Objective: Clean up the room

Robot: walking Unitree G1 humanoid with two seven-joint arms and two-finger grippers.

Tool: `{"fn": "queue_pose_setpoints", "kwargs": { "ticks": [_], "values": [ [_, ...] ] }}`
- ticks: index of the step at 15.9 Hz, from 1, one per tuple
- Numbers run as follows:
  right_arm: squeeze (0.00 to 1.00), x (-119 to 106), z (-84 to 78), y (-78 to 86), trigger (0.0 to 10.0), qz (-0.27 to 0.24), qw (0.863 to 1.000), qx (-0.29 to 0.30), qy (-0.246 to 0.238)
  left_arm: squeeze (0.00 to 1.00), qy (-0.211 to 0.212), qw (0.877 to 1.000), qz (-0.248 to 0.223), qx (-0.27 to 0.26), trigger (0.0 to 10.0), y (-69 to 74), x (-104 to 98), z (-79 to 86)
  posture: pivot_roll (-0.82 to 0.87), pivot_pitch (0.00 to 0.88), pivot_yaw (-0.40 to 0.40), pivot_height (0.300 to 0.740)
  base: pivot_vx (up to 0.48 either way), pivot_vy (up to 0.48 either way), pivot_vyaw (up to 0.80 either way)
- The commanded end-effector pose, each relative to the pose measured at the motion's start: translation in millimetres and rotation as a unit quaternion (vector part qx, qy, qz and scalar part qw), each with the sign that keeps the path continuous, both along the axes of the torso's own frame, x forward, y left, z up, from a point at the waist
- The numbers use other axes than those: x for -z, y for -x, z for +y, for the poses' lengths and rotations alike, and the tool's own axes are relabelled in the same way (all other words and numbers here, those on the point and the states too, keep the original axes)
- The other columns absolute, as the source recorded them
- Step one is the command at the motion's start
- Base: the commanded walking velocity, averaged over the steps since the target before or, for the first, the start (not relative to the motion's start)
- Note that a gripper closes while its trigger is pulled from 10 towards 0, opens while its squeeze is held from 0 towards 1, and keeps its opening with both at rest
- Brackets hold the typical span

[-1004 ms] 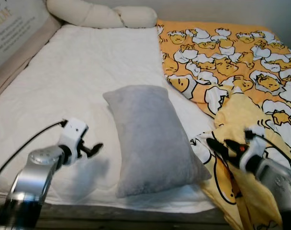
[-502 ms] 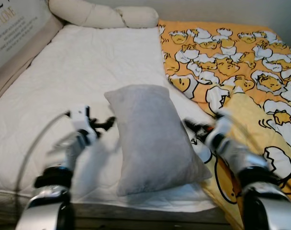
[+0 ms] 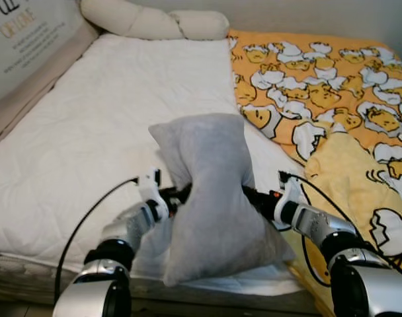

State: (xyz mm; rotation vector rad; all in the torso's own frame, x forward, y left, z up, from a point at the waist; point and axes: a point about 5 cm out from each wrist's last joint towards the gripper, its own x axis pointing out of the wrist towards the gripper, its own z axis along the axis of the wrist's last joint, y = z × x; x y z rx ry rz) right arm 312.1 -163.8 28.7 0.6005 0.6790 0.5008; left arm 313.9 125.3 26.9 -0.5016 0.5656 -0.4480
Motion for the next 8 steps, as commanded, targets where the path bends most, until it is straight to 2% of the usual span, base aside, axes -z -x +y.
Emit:
{"fn": "queue_pose_setpoints", "kwargs": {
  "ticks": [1,2,3,4,6,8],
  "values": [
    [0.0,8,9.0,6.7,10.0,0.017,1.0,-0.021,-0.003,0.0,-0.009,0.999,0.026,0.037,10.0,7.3,9,-18.6,-0.08,0.0,-0.012,0.74,0.0,0.0,0.0],
    [0.0,8,11.3,7.5,10.0,0.009,0.999,-0.032,-0.006,0.0,0.001,0.999,0.023,0.04,10.0,7.0,8,-19.9,-0.08,0.0,-0.008,0.74,0.0,0.0,0.0],
    [0.0,7,14.7,7.6,5.6,0.003,0.999,-0.037,-0.017,0.0,0.012,0.999,0.021,0.048,9.2,6.7,6,-21.4,-0.08,0.0,-0.005,0.74,0.0,0.0,0.0],
    [0.0,7,16.6,7.0,0.0,0.004,0.999,-0.033,-0.025,0.0,0.013,0.998,0.02,0.052,0.0,6.5,6,-22.2,-0.08,0.0,-0.003,0.74,0.0,0.0,0.0],
    [0.0,6,23.9,4.6,0.0,0.006,0.999,-0.024,-0.033,0.0,-0.006,0.998,0.018,0.058,0.0,5.8,6,-22.0,-0.09,0.0,0.007,0.74,0.0,0.0,0.0],
    [0.0,6,29.0,2.1,0.0,0.002,1.0,-0.014,-0.02,0.0,-0.029,0.998,0.01,0.052,0.0,4.5,7,-19.2,-0.09,0.0,0.015,0.74,0.0,0.0,0.0]
  ]
}}
